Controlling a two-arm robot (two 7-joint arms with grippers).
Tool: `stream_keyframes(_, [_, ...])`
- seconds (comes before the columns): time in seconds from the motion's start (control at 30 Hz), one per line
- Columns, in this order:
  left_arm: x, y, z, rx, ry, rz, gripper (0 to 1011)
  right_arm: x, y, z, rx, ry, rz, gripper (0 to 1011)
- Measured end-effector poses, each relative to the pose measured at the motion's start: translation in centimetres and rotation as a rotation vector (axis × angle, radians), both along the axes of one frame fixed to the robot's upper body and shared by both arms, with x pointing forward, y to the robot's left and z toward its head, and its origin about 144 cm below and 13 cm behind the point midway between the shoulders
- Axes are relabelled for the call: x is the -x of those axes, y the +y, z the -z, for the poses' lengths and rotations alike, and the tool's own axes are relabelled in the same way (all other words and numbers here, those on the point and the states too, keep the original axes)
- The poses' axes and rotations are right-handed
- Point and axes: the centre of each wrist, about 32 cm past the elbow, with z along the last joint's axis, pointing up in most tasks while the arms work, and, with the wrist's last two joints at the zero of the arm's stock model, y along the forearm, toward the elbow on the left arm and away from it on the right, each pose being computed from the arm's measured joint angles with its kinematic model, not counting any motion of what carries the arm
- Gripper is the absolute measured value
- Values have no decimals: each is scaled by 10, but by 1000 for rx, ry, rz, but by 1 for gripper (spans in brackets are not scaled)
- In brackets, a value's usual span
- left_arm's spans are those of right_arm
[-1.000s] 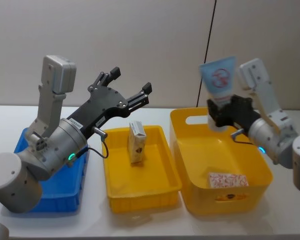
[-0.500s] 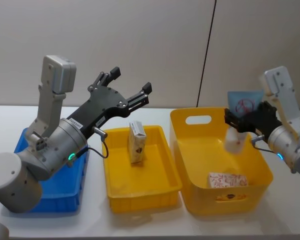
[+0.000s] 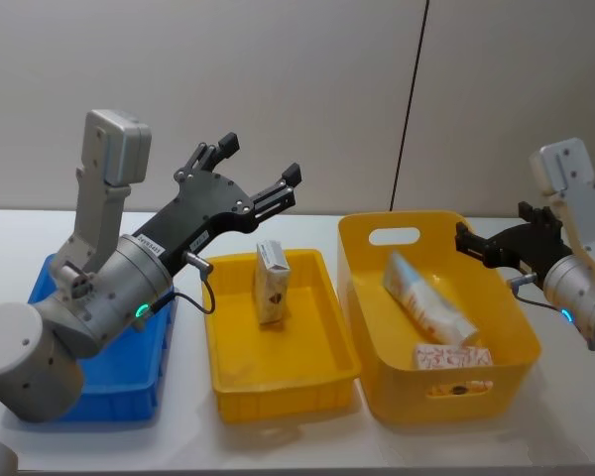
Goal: Bimanual collaborative sorting of washing and personal care products
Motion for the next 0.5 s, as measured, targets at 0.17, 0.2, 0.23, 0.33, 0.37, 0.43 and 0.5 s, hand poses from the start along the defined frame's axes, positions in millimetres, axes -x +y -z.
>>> stream_keyframes(0.17, [0, 0, 0, 0, 0, 0, 1002, 0, -2, 1, -2, 2, 6, 1004])
stream_keyframes(0.2, [0, 0, 0, 0, 0, 0, 1002, 0, -2, 1, -2, 2, 7, 1004])
stream_keyframes(0.23, [0, 0, 0, 0, 0, 0, 1002, 0, -2, 1, -2, 2, 7, 1004])
stream_keyframes(0.33, [0, 0, 0, 0, 0, 0, 1002, 1, -3, 1, -3, 3, 9, 1004])
stream_keyframes(0.37, [0, 0, 0, 0, 0, 0, 1002, 1, -3, 1, -3, 4, 10, 1004])
stream_keyframes(0.43, [0, 0, 0, 0, 0, 0, 1002, 1, -3, 1, -4, 4, 11, 1004])
stream_keyframes(0.5, [0, 0, 0, 0, 0, 0, 1002, 1, -3, 2, -4, 4, 12, 1004])
